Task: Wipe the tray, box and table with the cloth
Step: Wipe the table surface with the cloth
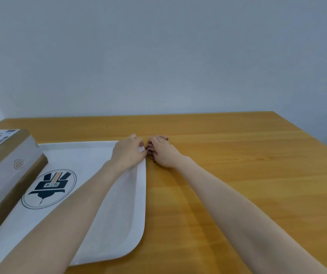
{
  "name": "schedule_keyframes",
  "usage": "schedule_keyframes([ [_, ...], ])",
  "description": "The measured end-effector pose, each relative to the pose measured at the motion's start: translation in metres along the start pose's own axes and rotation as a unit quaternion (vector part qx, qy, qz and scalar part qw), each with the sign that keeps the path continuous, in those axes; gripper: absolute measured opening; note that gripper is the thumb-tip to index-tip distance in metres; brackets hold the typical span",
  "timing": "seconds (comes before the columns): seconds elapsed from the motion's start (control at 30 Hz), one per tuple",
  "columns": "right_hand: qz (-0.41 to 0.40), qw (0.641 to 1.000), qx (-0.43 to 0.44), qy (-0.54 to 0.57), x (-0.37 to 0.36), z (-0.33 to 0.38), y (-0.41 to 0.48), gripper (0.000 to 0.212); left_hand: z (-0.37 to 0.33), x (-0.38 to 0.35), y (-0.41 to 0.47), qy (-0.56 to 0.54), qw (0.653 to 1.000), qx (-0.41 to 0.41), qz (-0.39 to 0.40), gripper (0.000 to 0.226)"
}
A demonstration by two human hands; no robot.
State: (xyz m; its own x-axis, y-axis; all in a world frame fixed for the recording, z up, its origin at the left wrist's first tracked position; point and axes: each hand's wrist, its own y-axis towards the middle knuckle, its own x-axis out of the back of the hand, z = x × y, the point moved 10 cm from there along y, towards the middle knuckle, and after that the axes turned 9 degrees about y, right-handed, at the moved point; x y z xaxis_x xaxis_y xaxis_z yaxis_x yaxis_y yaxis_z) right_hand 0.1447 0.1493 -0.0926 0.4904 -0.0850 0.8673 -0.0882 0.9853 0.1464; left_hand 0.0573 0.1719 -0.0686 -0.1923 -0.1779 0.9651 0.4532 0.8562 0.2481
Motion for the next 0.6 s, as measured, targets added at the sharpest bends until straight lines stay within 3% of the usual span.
schedule_keyframes([
  [0.3, -0.01, 0.999, -0.044, -0.015, 0.025, -0.033, -0.013, 0.041, -0.012, 0.0, -0.004, 0.071, 0.997, -0.017, -0.013, 0.027],
  [0.6, -0.104, 0.977, -0.185, -0.007, 0.12, -0.179, -0.091, 0.034, -0.014, -0.004, -0.01, 0.095, 0.995, -0.015, -0.027, 0.027],
])
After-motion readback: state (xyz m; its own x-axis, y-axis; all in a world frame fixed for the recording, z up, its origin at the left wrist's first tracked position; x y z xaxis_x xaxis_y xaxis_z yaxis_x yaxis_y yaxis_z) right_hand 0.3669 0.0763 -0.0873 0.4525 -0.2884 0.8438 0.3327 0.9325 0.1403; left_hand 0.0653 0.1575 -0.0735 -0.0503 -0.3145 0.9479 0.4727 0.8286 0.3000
